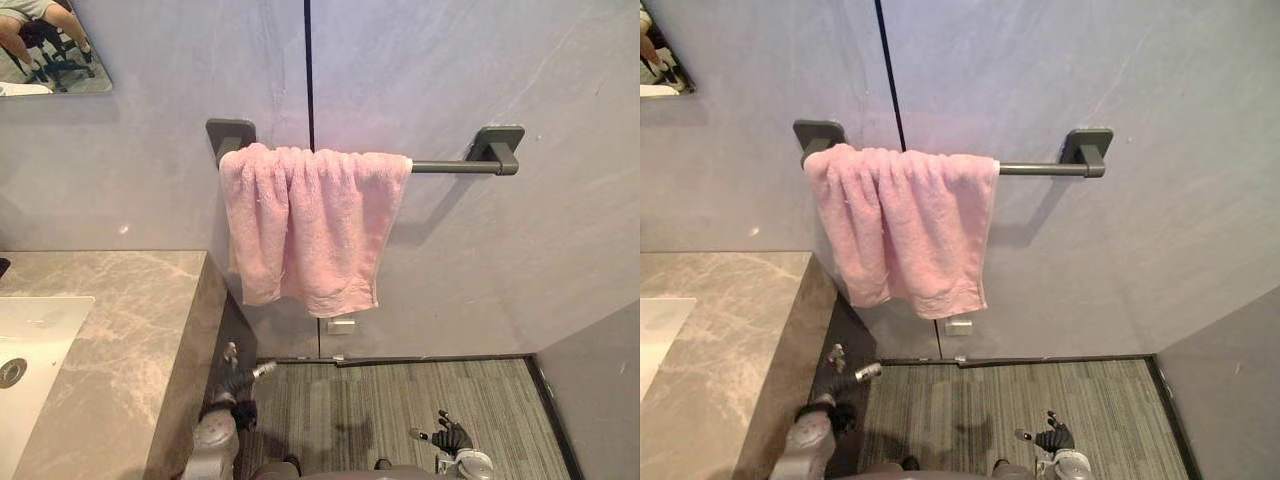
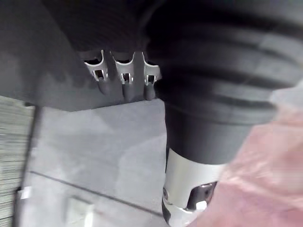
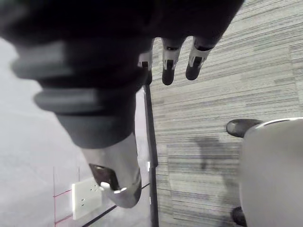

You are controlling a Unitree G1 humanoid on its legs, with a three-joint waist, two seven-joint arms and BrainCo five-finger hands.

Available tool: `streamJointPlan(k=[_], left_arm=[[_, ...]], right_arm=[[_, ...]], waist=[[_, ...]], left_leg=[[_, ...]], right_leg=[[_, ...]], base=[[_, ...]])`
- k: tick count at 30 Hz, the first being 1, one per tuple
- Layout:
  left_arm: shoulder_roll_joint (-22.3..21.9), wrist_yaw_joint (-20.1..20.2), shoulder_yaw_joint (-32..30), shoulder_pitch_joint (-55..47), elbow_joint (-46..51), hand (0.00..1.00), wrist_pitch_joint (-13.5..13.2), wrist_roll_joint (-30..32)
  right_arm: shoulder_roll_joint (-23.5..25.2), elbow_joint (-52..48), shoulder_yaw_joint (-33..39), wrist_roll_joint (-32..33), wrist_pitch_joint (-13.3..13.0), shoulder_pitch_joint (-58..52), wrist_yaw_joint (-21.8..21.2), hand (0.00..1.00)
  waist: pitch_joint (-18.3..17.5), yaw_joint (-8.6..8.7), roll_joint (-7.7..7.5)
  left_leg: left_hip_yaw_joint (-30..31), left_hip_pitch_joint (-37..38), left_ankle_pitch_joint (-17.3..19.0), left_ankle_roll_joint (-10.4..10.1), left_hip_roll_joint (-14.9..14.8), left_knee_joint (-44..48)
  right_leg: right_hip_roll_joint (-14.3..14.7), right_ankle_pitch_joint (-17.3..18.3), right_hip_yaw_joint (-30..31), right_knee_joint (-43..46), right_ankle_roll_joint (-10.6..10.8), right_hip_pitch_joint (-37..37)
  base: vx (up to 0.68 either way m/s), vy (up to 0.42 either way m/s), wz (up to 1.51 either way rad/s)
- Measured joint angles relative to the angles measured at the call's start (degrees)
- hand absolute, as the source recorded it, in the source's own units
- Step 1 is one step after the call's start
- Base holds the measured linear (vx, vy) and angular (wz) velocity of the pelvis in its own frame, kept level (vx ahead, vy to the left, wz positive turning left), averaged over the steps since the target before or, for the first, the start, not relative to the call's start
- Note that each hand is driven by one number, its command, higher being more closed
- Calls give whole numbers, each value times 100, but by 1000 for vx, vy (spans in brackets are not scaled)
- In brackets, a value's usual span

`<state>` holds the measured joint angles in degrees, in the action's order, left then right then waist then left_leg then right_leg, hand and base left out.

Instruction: Organize washtable

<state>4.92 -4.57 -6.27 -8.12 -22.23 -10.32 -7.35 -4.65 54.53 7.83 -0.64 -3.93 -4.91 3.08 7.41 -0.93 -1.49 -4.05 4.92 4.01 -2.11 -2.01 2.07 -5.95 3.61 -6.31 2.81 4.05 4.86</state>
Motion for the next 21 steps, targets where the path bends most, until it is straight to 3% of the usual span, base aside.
streamJointPlan(k=[9, 14, 21], left_arm=[[193, -77, -87, -70, 1699, 0, -231, -197], [510, -179, -149, 75, 2030, 0, -393, -164], [812, -209, -303, 333, 2069, 0, -405, -146]], right_arm=[[-118, -87, -208, -200, 3, -5, -63, 0], [-178, -88, -220, -233, 3, -1, -73, 0], [-254, -88, -287, -237, 3, 7, -99, 0]], waist=[[-102, 2, 93], [-130, 5, 119], [-132, 13, 117]], left_leg=[[10, 86, -10, 8, 19, -87], [4, 171, -19, 14, 23, -180], [-26, 183, -19, 15, 19, -206]], right_leg=[[-4, -44, -8, -147, 8, 116], [3, -56, -11, -238, -8, 189], [15, -106, 23, -312, -79, 203]], base=[[-4, 1, 0], [0, 0, 0], [2, -7, -2]])
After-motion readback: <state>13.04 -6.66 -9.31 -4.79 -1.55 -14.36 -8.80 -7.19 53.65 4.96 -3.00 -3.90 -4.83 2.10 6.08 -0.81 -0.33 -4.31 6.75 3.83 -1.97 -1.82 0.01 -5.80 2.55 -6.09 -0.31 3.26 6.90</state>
